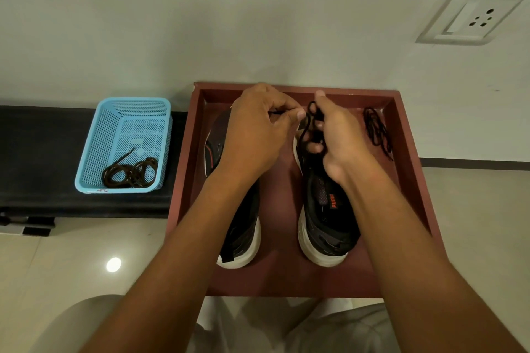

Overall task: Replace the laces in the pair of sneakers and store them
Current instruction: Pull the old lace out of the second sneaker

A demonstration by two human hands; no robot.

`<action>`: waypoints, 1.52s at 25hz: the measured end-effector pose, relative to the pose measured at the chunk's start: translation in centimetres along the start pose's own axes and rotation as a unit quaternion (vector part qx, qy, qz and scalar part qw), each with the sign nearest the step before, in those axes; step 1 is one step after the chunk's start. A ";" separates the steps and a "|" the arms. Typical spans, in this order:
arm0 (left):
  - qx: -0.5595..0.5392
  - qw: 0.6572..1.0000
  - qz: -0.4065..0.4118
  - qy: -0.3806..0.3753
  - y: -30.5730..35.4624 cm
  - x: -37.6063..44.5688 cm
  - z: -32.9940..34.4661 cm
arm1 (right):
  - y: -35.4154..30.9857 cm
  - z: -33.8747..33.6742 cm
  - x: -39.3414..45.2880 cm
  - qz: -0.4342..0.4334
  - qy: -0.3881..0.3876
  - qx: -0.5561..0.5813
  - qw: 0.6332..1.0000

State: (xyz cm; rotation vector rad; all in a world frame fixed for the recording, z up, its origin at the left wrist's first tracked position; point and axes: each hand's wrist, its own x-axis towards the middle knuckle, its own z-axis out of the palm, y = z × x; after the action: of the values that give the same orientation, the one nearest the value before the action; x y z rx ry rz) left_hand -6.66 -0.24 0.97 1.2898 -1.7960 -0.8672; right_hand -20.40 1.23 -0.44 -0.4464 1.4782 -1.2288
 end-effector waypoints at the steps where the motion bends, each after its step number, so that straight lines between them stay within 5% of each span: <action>1: 0.002 1.000 -0.003 0.003 0.0 0.0 0.0 | 0.2 0.4 -0.1 -0.005 0.000 -0.019 1.000; 15: -0.065 0.997 -0.041 0.006 0.1 -0.4 0.8 | -0.9 -0.7 0.3 0.041 0.019 0.205 0.978; 21: -0.105 0.993 -0.045 -0.021 0.2 -0.6 2.0 | -3.2 -3.7 0.2 0.047 -0.008 0.213 0.976; 27: -0.120 0.991 -0.036 -0.039 0.5 -1.0 3.1 | -5.4 -8.5 -0.2 -0.043 0.071 -0.076 0.994; 32: -0.121 0.991 -0.025 -0.056 1.0 -1.3 4.1 | -3.5 -13.6 0.5 -0.124 0.160 -0.470 0.859; 38: -0.088 0.992 -0.004 -0.093 1.1 -1.1 4.4 | 1.6 -13.2 2.2 -0.178 0.164 -0.595 0.766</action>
State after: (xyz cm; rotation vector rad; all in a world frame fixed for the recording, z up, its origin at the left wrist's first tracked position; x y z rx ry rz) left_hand -10.71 1.55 -0.50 1.1354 -1.8109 -1.1543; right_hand -32.25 5.83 -4.85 -1.4619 2.4763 -0.4559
